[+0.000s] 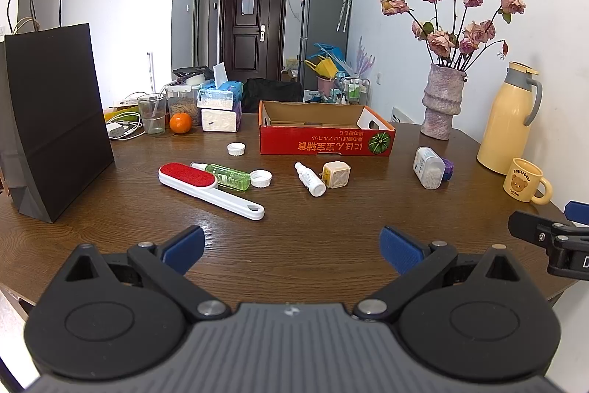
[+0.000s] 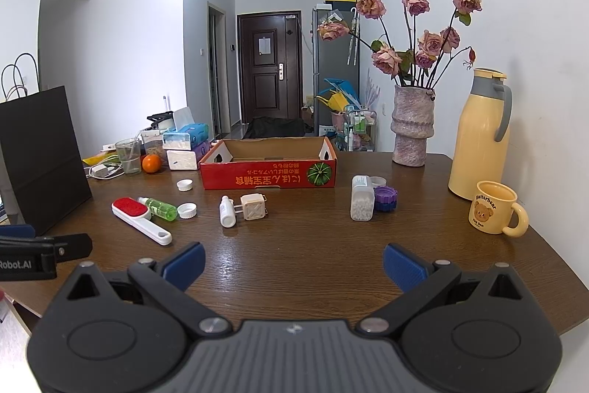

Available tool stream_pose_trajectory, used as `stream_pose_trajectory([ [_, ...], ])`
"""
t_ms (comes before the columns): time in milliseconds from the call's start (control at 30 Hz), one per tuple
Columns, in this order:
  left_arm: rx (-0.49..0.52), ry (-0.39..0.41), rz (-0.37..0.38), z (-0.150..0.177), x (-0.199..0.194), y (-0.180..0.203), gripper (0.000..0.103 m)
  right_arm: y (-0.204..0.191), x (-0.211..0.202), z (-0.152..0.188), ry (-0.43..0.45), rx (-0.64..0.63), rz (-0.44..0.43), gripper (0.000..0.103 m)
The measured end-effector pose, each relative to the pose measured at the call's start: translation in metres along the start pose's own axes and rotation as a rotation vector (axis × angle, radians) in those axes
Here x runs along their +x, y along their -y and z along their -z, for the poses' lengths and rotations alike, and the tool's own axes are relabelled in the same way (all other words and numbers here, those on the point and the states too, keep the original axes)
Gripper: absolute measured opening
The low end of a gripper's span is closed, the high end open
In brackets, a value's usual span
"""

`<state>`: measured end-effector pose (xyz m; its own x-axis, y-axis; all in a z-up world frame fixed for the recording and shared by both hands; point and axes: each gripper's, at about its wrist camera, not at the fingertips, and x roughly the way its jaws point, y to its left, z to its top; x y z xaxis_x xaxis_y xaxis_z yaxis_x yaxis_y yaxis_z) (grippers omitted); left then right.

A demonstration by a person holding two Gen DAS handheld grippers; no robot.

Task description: Organize rigid objects

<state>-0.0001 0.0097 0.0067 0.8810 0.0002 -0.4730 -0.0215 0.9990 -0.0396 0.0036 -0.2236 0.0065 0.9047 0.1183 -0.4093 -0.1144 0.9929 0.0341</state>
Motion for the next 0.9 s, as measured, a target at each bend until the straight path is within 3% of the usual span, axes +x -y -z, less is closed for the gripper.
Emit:
stream_pose_trajectory([
  [900, -0.011, -0.001, -0.017, -0.0064, 0.003, -0.0008, 0.103, 0.0012, 0.0031, -0.0016, 0.001, -0.009, 0.001, 0.103],
])
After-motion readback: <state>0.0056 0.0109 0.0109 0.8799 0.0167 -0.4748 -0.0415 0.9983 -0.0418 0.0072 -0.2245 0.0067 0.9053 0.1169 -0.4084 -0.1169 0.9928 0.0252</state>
